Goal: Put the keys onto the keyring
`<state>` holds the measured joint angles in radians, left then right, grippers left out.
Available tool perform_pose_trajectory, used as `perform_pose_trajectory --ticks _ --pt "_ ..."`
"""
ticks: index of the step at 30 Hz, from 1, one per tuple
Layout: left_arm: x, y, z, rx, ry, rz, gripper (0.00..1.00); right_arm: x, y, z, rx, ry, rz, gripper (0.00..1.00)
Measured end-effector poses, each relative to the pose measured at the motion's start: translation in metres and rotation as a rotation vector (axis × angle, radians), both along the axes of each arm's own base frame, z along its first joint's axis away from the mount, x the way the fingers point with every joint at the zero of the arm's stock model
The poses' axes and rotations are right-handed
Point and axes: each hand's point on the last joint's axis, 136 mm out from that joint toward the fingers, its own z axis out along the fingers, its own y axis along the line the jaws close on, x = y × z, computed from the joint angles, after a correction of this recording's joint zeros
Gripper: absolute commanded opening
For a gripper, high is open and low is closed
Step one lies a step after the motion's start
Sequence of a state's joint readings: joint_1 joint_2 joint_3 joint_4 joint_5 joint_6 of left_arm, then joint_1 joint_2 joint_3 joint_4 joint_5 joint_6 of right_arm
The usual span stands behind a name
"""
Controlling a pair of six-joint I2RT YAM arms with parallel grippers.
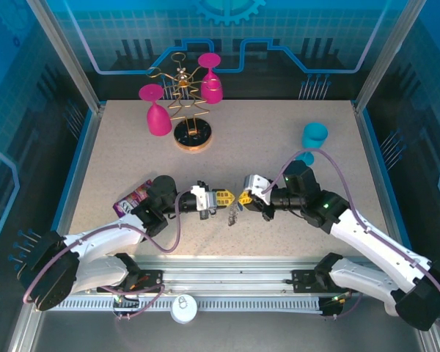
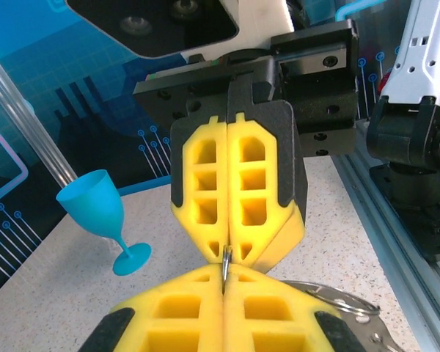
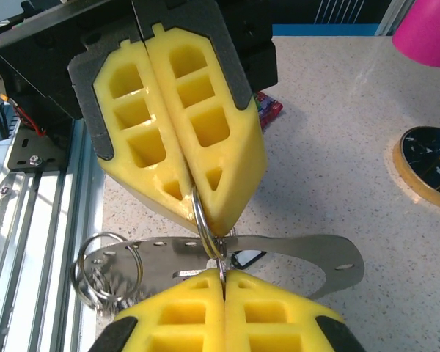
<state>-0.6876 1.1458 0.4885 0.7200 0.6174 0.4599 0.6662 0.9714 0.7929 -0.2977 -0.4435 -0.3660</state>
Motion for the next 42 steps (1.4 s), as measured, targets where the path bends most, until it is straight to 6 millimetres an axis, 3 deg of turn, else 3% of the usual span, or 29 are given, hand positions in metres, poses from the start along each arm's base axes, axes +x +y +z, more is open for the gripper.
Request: perform_pose_trajectory --ticks 3,7,11,16,25,27,29,36,42 --pt "0.0 0.0 0.0 -0.008 0.013 -0.009 0.0 -0.001 0.003 -0.004 0.0 0.027 0.014 0.12" --pt "-0.003 -0.001 0.003 -0.019 0.009 -0.025 0.0 -0.001 0.005 -0.001 0.014 0.025 0.019 0.27" --pt "-0.004 -0.001 0.006 -0.031 0.005 -0.031 0.0 -0.003 0.003 0.014 0.049 -0.022 0.019 0.29" --pt "-0.004 -0.001 0.006 -0.033 0.005 -0.031 0.0 -0.006 0.004 0.026 0.085 -0.061 0.039 0.24" --pt "-0.002 0.0 0.008 -0.038 0.006 -0.026 0.0 -0.006 0.01 0.022 0.09 -0.05 0.071 0.19" --pt "-0.002 0.0 0.007 -0.036 0.007 -0.025 0.0 -0.005 0.011 0.021 0.086 -0.052 0.074 0.13" --pt "-0.001 0.0 0.006 -0.034 0.01 -0.022 0.0 -0.004 0.01 0.02 0.08 -0.058 0.073 0.01" --pt "0.003 0.001 -0.001 -0.017 0.027 -0.003 0.03 -0.001 0.008 0.016 0.013 -0.083 0.072 0.0" --pt "0.009 -0.001 -0.01 0.066 0.018 0.025 0.08 0.001 0.006 0.008 -0.147 -0.09 0.08 0.0"
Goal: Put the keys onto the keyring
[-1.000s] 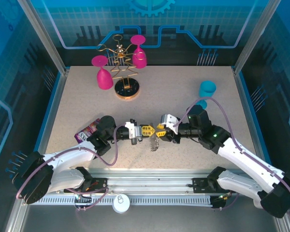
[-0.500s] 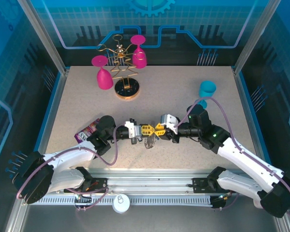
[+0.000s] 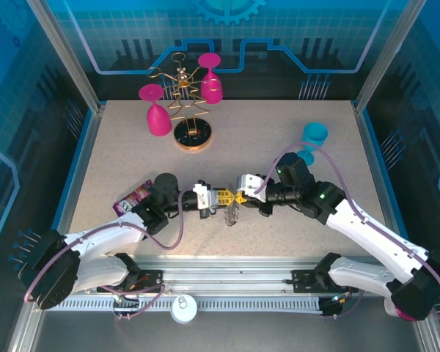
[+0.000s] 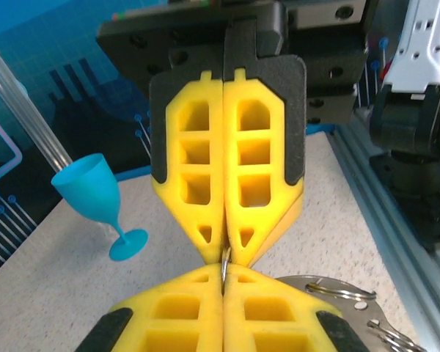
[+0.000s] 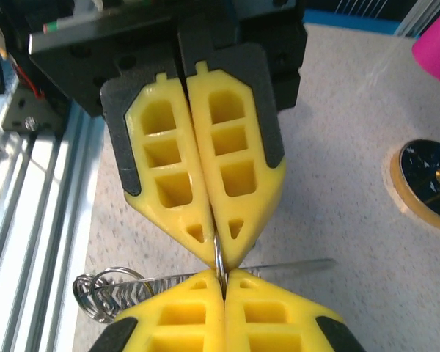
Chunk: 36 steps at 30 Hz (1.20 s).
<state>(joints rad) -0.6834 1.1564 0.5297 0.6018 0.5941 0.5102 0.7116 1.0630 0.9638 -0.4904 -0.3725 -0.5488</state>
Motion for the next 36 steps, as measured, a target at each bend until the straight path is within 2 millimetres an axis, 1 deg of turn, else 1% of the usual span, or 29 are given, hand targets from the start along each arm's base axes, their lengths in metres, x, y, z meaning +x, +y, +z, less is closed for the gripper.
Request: perform_pose_trajectory --ticks 7,11,13,14,15,16,17,18,19,21,23,25,27,29,32,36 --pt "0.003 -0.003 -0.009 0.098 -0.023 0.019 0.08 0.0 -0.004 -0.007 -0.159 -0.021 0.006 0.0" --pt "0.005 -0.003 -0.012 0.129 -0.033 0.029 0.09 0.001 -0.004 -0.009 -0.199 -0.019 0.011 0.0" --pt "0.006 -0.002 -0.015 0.144 -0.035 0.036 0.0 -0.001 -0.003 -0.009 -0.199 -0.019 0.016 0.0" --pt "0.006 -0.002 -0.015 0.148 -0.036 0.039 0.0 -0.001 -0.003 -0.008 -0.197 -0.02 0.015 0.0" --pt "0.007 -0.002 -0.016 0.149 -0.035 0.041 0.0 0.0 -0.002 -0.008 -0.193 -0.021 0.011 0.09" --pt "0.007 -0.002 -0.015 0.147 -0.033 0.043 0.0 0.001 -0.001 -0.007 -0.182 -0.024 0.004 0.26" --pt "0.008 -0.001 -0.014 0.143 -0.035 0.05 0.0 0.001 0.0 -0.006 -0.154 -0.029 0.0 0.38" --pt "0.009 -0.001 -0.015 0.142 -0.031 0.054 0.0 0.0 0.002 -0.004 -0.123 -0.037 0.001 0.43" --pt "0.009 0.0 -0.016 0.139 -0.024 0.059 0.0 -0.002 0.003 -0.001 -0.082 -0.054 0.004 0.44" --pt "0.01 0.002 -0.019 0.13 -0.006 0.067 0.0 -0.005 -0.001 -0.002 -0.018 -0.081 -0.007 0.45" --pt "0.011 0.005 -0.021 0.107 0.019 0.076 0.0 -0.005 -0.008 -0.009 0.03 -0.082 -0.034 0.44" --pt "0.012 0.007 -0.019 0.079 0.033 0.078 0.0 -0.001 -0.013 -0.016 0.056 -0.064 -0.063 0.44" --pt "0.012 0.008 -0.015 0.052 0.041 0.075 0.0 0.002 -0.014 -0.02 0.076 -0.056 -0.08 0.44" --pt "0.011 0.007 -0.008 0.021 0.037 0.062 0.0 0.003 -0.011 -0.019 0.1 -0.058 -0.081 0.41" --pt "0.007 0.006 -0.002 -0.008 0.036 0.038 0.0 0.006 -0.007 -0.01 0.145 -0.079 -0.083 0.35" --pt "0.007 0.007 0.004 -0.03 0.023 0.027 0.0 0.005 -0.005 -0.002 0.192 -0.092 -0.075 0.3"
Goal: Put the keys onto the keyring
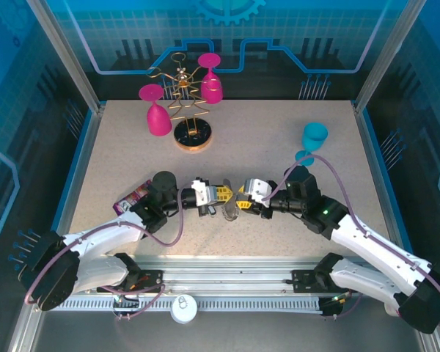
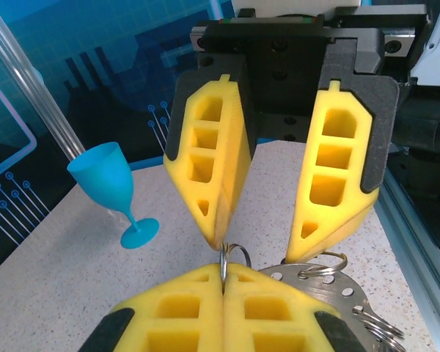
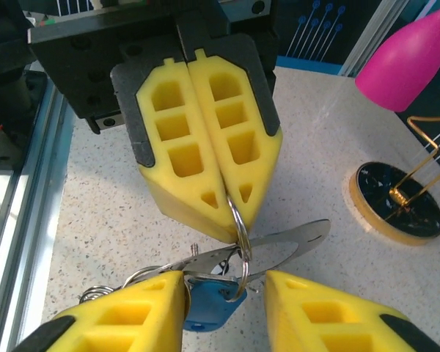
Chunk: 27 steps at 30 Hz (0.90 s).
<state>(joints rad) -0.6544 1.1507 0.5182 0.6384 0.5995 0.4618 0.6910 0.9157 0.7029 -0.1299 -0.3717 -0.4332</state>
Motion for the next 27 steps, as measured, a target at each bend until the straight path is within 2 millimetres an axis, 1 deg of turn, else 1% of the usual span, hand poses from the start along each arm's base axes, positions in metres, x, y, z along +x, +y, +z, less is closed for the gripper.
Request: perform_pose_trajectory --ticks 3,6,10,13,16,19,21,27 --pt "-0.001 0.0 0.003 -0.015 -0.002 -0.006 0.0 -0.002 0.001 0.004 0.019 -0.003 0.012 0.28" --pt "-0.002 0.0 0.006 -0.026 -0.007 -0.014 0.0 -0.004 0.003 0.007 0.033 -0.003 0.027 0.28" --pt "-0.003 0.0 0.006 -0.028 -0.01 -0.022 0.0 -0.007 0.003 0.01 0.046 0.0 0.037 0.36" --pt "-0.003 0.0 0.005 -0.025 -0.008 -0.021 0.0 -0.006 -0.004 0.02 0.07 -0.035 0.016 0.38" --pt "-0.003 0.0 0.005 -0.023 -0.007 -0.022 0.0 -0.006 -0.015 0.031 0.096 -0.08 -0.018 0.38" --pt "-0.004 0.0 0.003 -0.018 -0.001 -0.022 0.0 -0.006 -0.017 0.035 0.108 -0.094 -0.022 0.36" --pt "-0.004 0.0 0.002 -0.014 0.005 -0.022 0.0 -0.005 -0.015 0.032 0.103 -0.078 -0.017 0.35" --pt "-0.004 0.0 0.002 -0.014 0.005 -0.023 0.0 -0.001 -0.004 0.009 0.068 0.007 0.016 0.34"
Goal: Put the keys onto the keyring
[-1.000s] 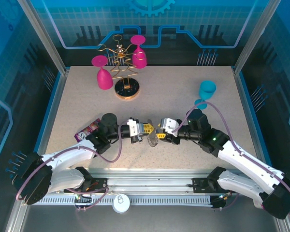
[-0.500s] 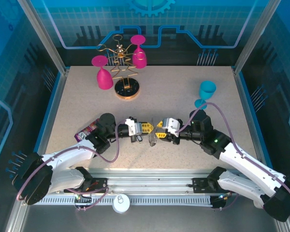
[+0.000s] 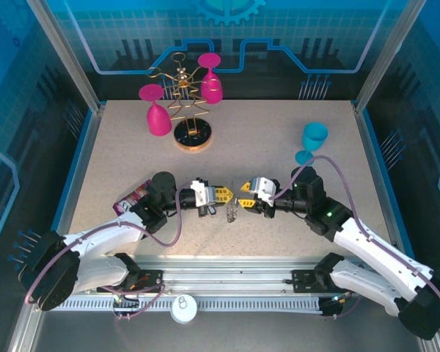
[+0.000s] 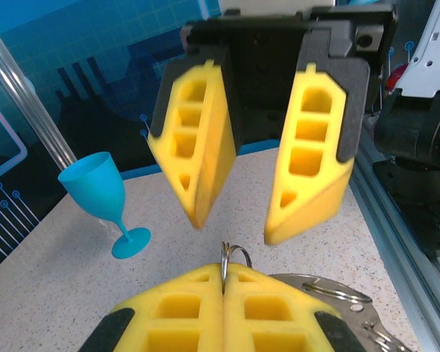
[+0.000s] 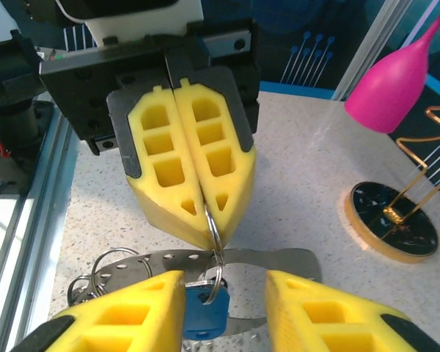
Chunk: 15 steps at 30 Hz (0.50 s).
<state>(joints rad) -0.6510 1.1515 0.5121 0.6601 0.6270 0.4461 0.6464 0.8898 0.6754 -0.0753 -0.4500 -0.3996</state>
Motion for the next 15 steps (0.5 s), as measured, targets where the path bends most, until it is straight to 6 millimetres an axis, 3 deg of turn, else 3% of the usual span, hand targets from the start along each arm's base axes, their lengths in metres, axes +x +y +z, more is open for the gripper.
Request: perform_pose_trajectory --ticks 15 --pt "-0.004 -0.001 0.001 -0.004 0.002 -0.024 0.0 0.001 0.015 0.0 0.026 0.039 0.067 0.21"
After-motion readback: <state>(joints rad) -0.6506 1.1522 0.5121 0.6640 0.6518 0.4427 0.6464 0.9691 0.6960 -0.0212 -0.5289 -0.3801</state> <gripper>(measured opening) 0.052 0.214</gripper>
